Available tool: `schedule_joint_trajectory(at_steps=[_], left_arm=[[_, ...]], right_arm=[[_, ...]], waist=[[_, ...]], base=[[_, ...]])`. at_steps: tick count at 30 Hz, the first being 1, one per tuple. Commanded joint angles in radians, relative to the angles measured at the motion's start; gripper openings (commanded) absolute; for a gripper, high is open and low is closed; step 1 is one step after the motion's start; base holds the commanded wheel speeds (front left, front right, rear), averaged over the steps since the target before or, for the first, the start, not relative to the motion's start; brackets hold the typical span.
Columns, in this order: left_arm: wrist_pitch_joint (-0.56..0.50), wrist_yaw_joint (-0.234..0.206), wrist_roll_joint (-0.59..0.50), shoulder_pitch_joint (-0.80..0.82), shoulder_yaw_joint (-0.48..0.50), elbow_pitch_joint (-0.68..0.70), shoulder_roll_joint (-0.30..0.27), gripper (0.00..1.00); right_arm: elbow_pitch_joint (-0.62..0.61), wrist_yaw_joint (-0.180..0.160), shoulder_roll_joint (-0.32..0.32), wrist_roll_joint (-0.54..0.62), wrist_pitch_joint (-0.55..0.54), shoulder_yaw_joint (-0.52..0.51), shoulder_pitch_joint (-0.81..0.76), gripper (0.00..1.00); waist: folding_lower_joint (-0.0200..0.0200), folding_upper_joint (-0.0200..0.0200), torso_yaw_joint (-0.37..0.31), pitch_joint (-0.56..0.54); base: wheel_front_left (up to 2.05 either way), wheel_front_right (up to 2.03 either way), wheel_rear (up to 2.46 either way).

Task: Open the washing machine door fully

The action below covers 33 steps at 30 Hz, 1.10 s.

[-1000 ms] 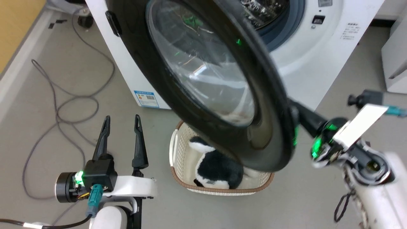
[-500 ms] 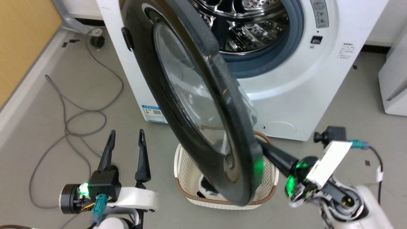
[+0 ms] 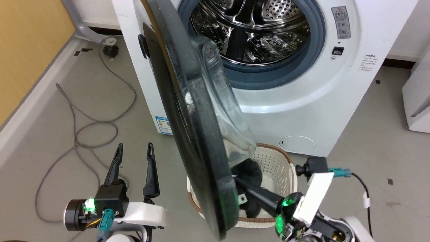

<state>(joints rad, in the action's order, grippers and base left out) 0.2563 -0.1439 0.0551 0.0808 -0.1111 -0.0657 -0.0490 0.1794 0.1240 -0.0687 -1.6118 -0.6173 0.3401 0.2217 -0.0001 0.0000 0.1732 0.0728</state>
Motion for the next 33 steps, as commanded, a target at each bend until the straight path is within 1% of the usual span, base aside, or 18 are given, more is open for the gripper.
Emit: schedule_joint_trajectory(at_steps=[1,5,9,13,19,20,22,25,28,30,31,33], left_arm=[[0.006,-0.003,0.002,-0.014,0.003,-0.002,-0.001,1.00],[0.006,-0.001,0.001,-0.027,0.009,-0.007,-0.001,1.00],[0.006,0.002,0.001,-0.036,0.013,-0.012,-0.001,1.00],[0.006,0.001,0.003,-0.051,0.021,-0.013,-0.001,1.00],[0.006,0.002,0.001,-0.063,0.033,-0.011,-0.001,1.00],[0.006,0.002,0.001,-0.063,0.033,-0.011,-0.001,1.00],[0.006,0.002,0.000,-0.067,0.040,-0.009,-0.001,1.00],[0.006,0.003,-0.002,-0.073,0.048,-0.009,-0.001,1.00],[0.006,0.003,-0.004,-0.080,0.056,-0.006,-0.001,1.00],[0.006,0.005,-0.005,-0.083,0.060,-0.005,-0.001,1.00],[0.006,0.006,-0.006,-0.085,0.062,-0.005,-0.001,1.00],[0.006,0.006,-0.006,-0.087,0.066,-0.003,-0.001,1.00]], right_arm=[[-0.003,0.007,0.007,0.006,0.000,0.009,-0.023,0.00],[-0.020,0.007,0.010,0.027,0.034,0.011,-0.036,0.00],[-0.054,0.007,0.011,0.047,0.126,-0.036,-0.053,0.00],[-0.102,0.007,0.009,0.104,0.252,-0.083,-0.068,0.00],[-0.185,0.007,-0.032,0.273,0.525,-0.124,-0.078,0.00],[-0.185,0.007,-0.032,0.273,0.525,-0.124,-0.078,0.00],[-0.191,0.007,-0.062,0.351,0.622,-0.123,-0.083,0.00],[-0.152,0.007,-0.118,0.507,0.767,-0.120,-0.088,0.00],[-0.105,0.007,-0.152,0.676,0.856,-0.141,-0.088,0.00],[-0.081,0.007,-0.154,0.819,0.874,-0.190,-0.090,0.00],[-0.075,0.007,-0.142,0.892,0.877,-0.230,-0.093,0.00],[-0.106,0.007,-0.111,1.065,0.878,-0.311,-0.099,0.00]], waist=[[0.0001,0.0000,-0.003,-0.005],[0.0001,0.0000,-0.012,-0.021],[0.0001,0.0000,-0.022,-0.039],[0.0001,0.0000,-0.040,-0.057],[0.0001,0.0000,-0.067,-0.067],[0.0001,0.0000,-0.067,-0.067],[0.0001,0.0000,-0.078,-0.070],[0.0001,0.0000,-0.091,-0.074],[0.0001,0.0000,-0.105,-0.077],[0.0001,0.0000,-0.111,-0.079],[0.0001,0.0000,-0.114,-0.079],[0.0001,0.0000,-0.120,-0.079]], base=[[0.00,0.00,0.00],[0.00,0.00,0.00],[0.00,0.00,0.00],[0.00,0.00,0.00],[0.00,0.00,0.00],[0.00,0.00,0.00],[0.00,0.00,0.00],[0.00,0.00,0.00],[0.00,0.00,0.00],[0.00,0.00,0.00],[0.00,0.00,0.00],[0.00,0.00,0.00]])
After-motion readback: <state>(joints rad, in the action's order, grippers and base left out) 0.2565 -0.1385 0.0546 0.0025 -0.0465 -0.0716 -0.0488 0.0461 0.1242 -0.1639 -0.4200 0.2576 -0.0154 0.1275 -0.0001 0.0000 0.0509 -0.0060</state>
